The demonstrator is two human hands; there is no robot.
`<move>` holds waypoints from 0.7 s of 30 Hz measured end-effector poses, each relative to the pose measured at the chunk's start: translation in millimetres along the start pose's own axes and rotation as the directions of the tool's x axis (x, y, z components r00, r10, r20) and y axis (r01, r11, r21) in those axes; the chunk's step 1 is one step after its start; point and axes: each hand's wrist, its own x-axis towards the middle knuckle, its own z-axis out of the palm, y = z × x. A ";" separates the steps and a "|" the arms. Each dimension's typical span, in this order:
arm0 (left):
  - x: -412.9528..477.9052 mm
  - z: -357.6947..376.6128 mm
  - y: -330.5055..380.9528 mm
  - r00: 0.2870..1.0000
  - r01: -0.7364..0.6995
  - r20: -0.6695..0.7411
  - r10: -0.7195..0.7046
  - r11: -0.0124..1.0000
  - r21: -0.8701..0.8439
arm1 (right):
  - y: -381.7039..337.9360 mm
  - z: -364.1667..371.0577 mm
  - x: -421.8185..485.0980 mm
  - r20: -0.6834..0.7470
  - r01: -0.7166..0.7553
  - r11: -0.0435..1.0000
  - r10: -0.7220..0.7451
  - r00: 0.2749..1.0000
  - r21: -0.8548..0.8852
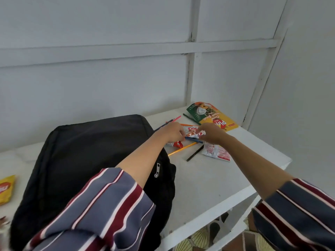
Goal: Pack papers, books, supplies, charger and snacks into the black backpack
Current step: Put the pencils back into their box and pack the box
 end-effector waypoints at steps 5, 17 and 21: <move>13.9 14.2 6.2 0.993 0.117 -0.014 -0.117 0.992 -0.038 | 18.7 10.4 23.2 0.052 0.143 0.988 -0.140 0.989 -0.057; 26.3 54.0 13.6 0.958 0.282 -0.110 -0.265 0.940 0.194 | 32.9 28.4 40.0 0.036 0.297 0.914 -0.299 0.954 -0.276; 28.4 55.4 12.5 0.961 0.270 -0.114 -0.251 0.938 0.215 | 31.3 33.8 44.8 0.026 0.309 0.913 -0.313 0.949 -0.265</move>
